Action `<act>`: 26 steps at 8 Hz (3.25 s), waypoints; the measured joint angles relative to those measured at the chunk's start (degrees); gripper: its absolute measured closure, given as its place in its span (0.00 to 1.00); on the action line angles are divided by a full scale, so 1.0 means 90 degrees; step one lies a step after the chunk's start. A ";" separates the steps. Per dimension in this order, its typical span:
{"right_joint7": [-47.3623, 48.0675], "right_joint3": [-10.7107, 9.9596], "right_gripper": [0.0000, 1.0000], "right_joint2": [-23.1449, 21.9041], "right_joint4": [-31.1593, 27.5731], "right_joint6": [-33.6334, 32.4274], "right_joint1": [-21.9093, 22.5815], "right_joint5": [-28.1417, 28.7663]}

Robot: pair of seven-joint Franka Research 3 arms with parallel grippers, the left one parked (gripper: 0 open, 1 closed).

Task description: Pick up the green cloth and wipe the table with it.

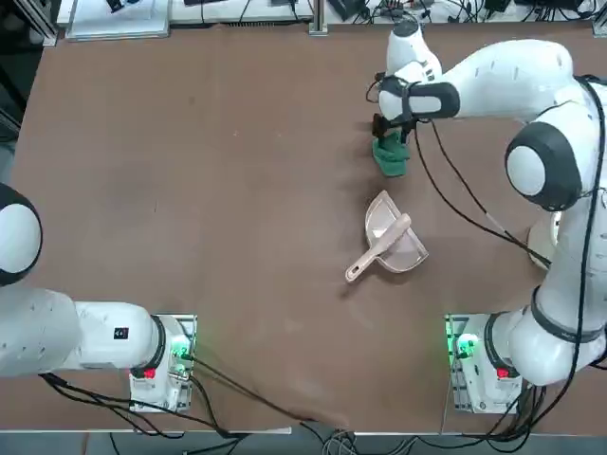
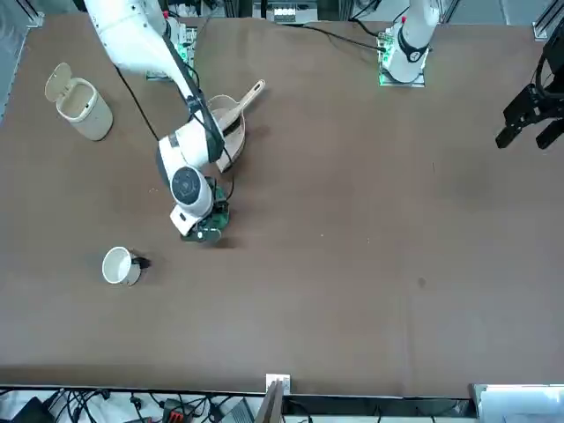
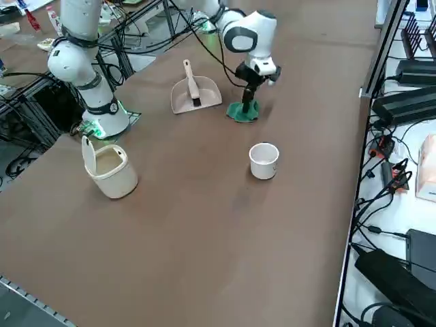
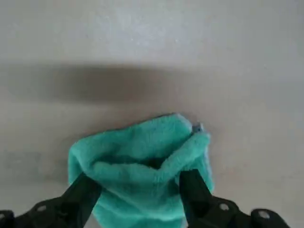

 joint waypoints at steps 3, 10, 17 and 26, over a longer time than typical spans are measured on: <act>0.0076 -0.0006 0.43 0.0012 -0.0061 0.0109 0.0010 0.0001; 0.0563 -0.0141 0.88 -0.0897 -0.0008 -0.1566 -0.0071 -0.0072; -0.2915 -0.0264 0.91 -0.2214 -0.1351 -0.2462 -0.2571 -0.0969; -0.1640 0.0201 0.91 -0.1315 -0.2042 -0.0230 -0.2086 0.1543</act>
